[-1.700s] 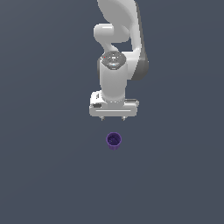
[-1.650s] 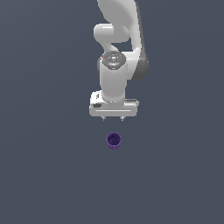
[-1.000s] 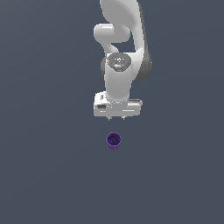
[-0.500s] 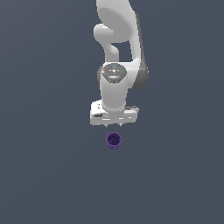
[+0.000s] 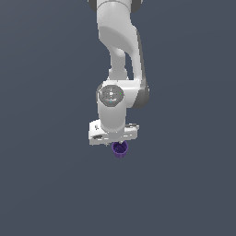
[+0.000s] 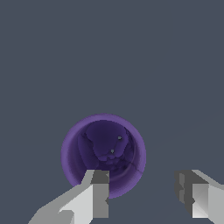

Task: Pick up the object and move it to a goal position.

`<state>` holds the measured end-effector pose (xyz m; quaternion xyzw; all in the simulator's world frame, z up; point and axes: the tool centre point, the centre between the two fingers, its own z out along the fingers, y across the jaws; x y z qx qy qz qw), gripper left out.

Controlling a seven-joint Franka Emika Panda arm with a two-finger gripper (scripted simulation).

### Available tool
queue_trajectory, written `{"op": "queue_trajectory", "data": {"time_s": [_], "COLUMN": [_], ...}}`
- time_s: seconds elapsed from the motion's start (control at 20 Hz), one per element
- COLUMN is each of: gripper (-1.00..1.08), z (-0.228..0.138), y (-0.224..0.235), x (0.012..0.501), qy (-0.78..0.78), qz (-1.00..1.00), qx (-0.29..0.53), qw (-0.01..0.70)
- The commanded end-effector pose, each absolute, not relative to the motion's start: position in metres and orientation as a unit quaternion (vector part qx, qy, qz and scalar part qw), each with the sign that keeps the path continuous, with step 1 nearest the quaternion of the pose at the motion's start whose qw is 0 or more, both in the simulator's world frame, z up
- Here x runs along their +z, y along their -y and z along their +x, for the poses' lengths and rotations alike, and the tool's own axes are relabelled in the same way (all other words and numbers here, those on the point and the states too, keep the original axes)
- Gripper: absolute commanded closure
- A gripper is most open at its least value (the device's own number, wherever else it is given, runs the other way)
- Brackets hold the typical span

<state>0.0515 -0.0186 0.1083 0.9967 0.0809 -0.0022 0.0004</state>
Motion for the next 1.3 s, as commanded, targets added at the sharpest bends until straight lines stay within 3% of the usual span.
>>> {"op": "queue_trajectory", "data": {"time_s": [0.0, 0.9, 0.95, 1.25], "gripper": [-0.20, -0.20, 1.08, 1.08], "z": [0.057, 0.060, 0.060, 0.060], "y": [0.022, 0.025, 0.025, 0.025], "x": [0.103, 0.069, 0.069, 0.069], "qy": [-0.088, -0.092, -0.092, -0.092], "qz": [0.996, 0.996, 0.996, 0.996], "qx": [-0.001, 0.000, 0.000, 0.000], "qw": [0.001, 0.001, 0.001, 0.001]}}
